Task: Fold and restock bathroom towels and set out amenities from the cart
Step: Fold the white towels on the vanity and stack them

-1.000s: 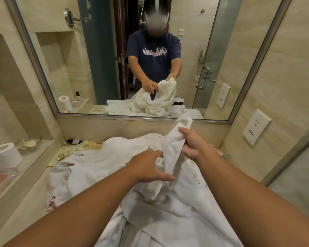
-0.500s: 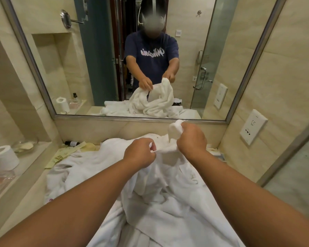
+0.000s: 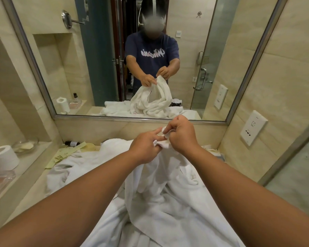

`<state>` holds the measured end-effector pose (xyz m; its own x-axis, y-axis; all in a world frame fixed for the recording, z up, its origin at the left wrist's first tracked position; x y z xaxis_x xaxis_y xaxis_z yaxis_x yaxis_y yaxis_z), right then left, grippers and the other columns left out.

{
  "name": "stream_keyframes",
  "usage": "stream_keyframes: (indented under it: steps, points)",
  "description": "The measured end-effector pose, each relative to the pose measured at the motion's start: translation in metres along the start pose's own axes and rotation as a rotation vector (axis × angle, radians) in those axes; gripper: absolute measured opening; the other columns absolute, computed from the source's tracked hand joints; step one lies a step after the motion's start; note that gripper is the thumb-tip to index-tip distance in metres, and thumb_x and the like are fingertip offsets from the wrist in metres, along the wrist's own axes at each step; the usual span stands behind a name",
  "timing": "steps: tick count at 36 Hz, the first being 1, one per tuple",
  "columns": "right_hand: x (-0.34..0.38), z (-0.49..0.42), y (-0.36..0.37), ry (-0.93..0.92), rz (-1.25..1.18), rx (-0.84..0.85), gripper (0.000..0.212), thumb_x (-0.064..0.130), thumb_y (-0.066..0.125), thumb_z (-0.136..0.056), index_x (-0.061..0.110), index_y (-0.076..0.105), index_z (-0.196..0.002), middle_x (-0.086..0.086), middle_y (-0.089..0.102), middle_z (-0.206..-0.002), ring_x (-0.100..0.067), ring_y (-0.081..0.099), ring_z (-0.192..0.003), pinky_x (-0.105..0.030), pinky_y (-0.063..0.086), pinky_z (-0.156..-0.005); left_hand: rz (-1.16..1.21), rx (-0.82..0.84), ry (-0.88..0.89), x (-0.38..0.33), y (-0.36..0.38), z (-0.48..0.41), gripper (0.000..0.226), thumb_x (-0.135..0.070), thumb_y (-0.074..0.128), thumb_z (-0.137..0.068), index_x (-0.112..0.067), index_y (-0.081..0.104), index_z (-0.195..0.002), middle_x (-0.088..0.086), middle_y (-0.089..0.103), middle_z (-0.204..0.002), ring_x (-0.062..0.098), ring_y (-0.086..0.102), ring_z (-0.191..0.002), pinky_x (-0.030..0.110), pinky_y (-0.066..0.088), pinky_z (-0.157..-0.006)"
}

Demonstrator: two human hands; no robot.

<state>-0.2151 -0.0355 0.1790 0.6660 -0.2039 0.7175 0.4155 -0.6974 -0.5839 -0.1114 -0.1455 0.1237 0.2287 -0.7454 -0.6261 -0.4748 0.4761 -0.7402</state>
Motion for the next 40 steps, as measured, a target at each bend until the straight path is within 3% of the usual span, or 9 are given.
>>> stream_keyframes:
  steps: [5, 10, 17, 21, 25, 28, 31, 36, 40]
  points:
    - [0.002, -0.003, 0.004, 0.091, -0.216, -0.02, 0.035, 0.001, 0.054, -0.085, 0.024, 0.081, -0.086, 0.005, 0.064, -0.102, -0.004, 0.061, -0.096, -0.023, 0.052, -0.082, 0.139, -0.017, 0.024, -0.002, 0.006, 0.0, 0.026, -0.018, 0.074, -0.088, -0.034, 0.082, -0.106, -0.023, 0.067, -0.127, 0.007, 0.066, -0.108, 0.032, 0.054, -0.09]
    - [0.0, -0.002, 0.005, 0.16, -0.301, 0.014, 0.043, -0.004, 0.049, -0.082, 0.023, 0.081, -0.092, 0.008, 0.074, -0.101, -0.009, 0.069, -0.101, -0.03, 0.059, -0.083, 0.181, -0.182, -0.037, -0.003, 0.001, 0.0, 0.028, -0.021, 0.079, -0.086, -0.037, 0.079, -0.109, -0.014, 0.051, -0.106, 0.006, 0.058, -0.096, 0.024, 0.05, -0.08]
    - [0.002, -0.005, 0.007, 0.118, -0.303, -0.063, 0.045, -0.011, 0.05, -0.079, 0.024, 0.074, -0.064, 0.007, 0.072, -0.099, -0.013, 0.069, -0.109, -0.043, 0.056, -0.099, 0.125, -0.209, 0.005, -0.01, -0.005, 0.001, 0.038, -0.015, 0.072, -0.087, -0.041, 0.076, -0.114, -0.02, 0.058, -0.133, 0.004, 0.058, -0.114, 0.028, 0.051, -0.091]
    - [0.008, -0.005, 0.004, 0.096, -0.307, -0.077, 0.043, -0.009, 0.046, -0.078, 0.022, 0.075, -0.071, -0.002, 0.074, -0.113, -0.014, 0.066, -0.112, -0.04, 0.053, -0.101, 0.157, -0.241, -0.083, -0.01, -0.006, -0.001, 0.026, -0.01, 0.074, -0.084, -0.033, 0.078, -0.095, -0.012, 0.071, -0.108, 0.014, 0.066, -0.099, 0.037, 0.055, -0.089]
    - [0.008, -0.003, 0.002, 0.122, -0.419, -0.043, 0.038, -0.002, 0.048, -0.077, 0.02, 0.077, -0.085, 0.002, 0.075, -0.104, -0.016, 0.069, -0.1, -0.034, 0.055, -0.087, 0.244, -0.31, -0.204, -0.007, -0.012, -0.002, 0.024, -0.012, 0.075, -0.084, -0.035, 0.08, -0.087, -0.016, 0.075, -0.095, 0.008, 0.068, -0.092, 0.021, 0.053, -0.08]
    - [0.001, -0.004, 0.002, 0.153, -0.501, 0.098, 0.045, 0.023, 0.06, -0.063, 0.021, 0.074, -0.106, -0.001, 0.073, -0.11, -0.014, 0.068, -0.1, -0.028, 0.055, -0.083, 0.284, -0.346, -0.265, -0.002, -0.018, -0.001, 0.02, -0.016, 0.081, -0.081, -0.036, 0.078, -0.079, -0.017, 0.075, -0.085, 0.005, 0.069, -0.084, 0.006, 0.045, -0.066]
    - [-0.008, -0.004, 0.004, 0.112, -0.425, 0.273, 0.07, 0.027, 0.063, -0.057, 0.028, 0.066, -0.126, 0.002, 0.062, -0.13, -0.012, 0.062, -0.114, -0.02, 0.055, -0.078, 0.306, -0.332, -0.302, 0.0, -0.023, 0.0, 0.015, -0.019, 0.087, -0.075, -0.033, 0.08, -0.076, -0.016, 0.075, -0.08, 0.005, 0.069, -0.08, 0.017, 0.051, -0.068]
    - [-0.02, 0.001, 0.007, 0.041, -0.121, 0.468, 0.1, 0.035, 0.064, -0.047, 0.062, 0.042, -0.14, 0.01, 0.038, -0.154, -0.023, 0.035, -0.143, -0.051, 0.04, -0.115, 0.302, -0.314, -0.319, -0.003, -0.026, 0.003, 0.019, -0.011, 0.082, -0.071, -0.029, 0.078, -0.068, -0.019, 0.07, -0.065, -0.001, 0.059, -0.059, 0.017, 0.045, -0.058]
    - [-0.022, 0.002, 0.009, -0.052, 0.107, 0.504, 0.1, 0.036, 0.074, -0.051, 0.06, 0.036, -0.141, 0.011, 0.035, -0.155, -0.026, 0.03, -0.143, -0.052, 0.034, -0.116, 0.313, -0.322, -0.327, -0.001, -0.026, 0.005, 0.013, -0.01, 0.084, -0.068, -0.019, 0.076, -0.066, -0.005, 0.07, -0.066, 0.008, 0.055, -0.058, 0.022, 0.047, -0.06]
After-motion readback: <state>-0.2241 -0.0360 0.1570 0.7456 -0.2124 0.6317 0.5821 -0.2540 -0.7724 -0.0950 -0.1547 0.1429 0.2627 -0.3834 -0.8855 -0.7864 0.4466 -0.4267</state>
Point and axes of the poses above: each hand's wrist, its own z-axis away from the middle knuckle, its own y-axis out of the palm, x = y × z, the point moved 3 cm from there along -z, towards the middle knuckle
